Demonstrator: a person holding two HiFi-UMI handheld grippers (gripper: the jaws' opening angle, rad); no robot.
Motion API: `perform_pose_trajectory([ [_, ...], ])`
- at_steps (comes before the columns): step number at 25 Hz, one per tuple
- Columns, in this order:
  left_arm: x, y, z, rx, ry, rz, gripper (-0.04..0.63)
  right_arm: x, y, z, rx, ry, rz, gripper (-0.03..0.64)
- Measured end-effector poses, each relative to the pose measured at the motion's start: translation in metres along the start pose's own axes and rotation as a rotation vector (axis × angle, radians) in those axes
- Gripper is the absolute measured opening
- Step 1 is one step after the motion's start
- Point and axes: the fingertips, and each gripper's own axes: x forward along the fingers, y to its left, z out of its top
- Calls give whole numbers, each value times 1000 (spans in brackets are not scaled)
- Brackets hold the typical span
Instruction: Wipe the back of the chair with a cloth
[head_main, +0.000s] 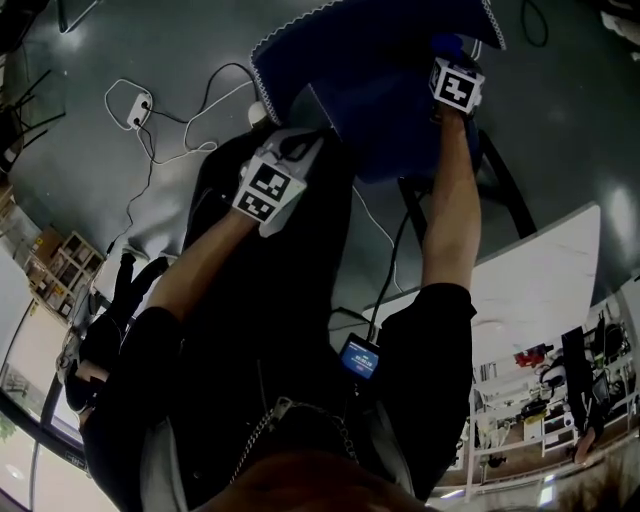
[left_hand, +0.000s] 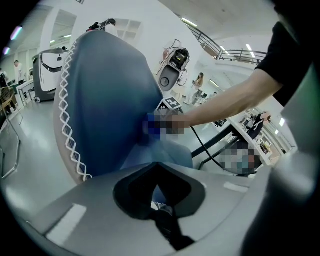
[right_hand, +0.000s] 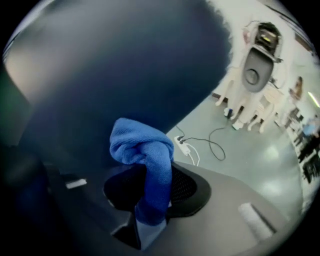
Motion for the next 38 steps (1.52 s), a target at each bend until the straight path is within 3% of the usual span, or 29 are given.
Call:
perform_pose_trajectory([
  [5, -12, -10, 14, 15, -12, -11, 9, -46, 2, 3, 104, -73, -32, 107],
  [11, -35, -27, 39, 39, -40, -28, 9, -108, 40, 1, 154, -124, 10, 109],
  [19, -72, -63, 76, 86, -94, -66, 9, -228, 83, 4, 297, -221, 49, 109],
  [26, -118, -85, 109, 175, -179, -157, 9, -333, 112, -12, 447, -316, 22, 109],
  [32, -181, -94, 112, 254, -200, -199, 9, -428, 159, -15, 434, -422, -14, 109],
  [38, -242, -115, 118, 315, -279, -264, 9, -511, 218, -9, 310, -518, -29, 109],
])
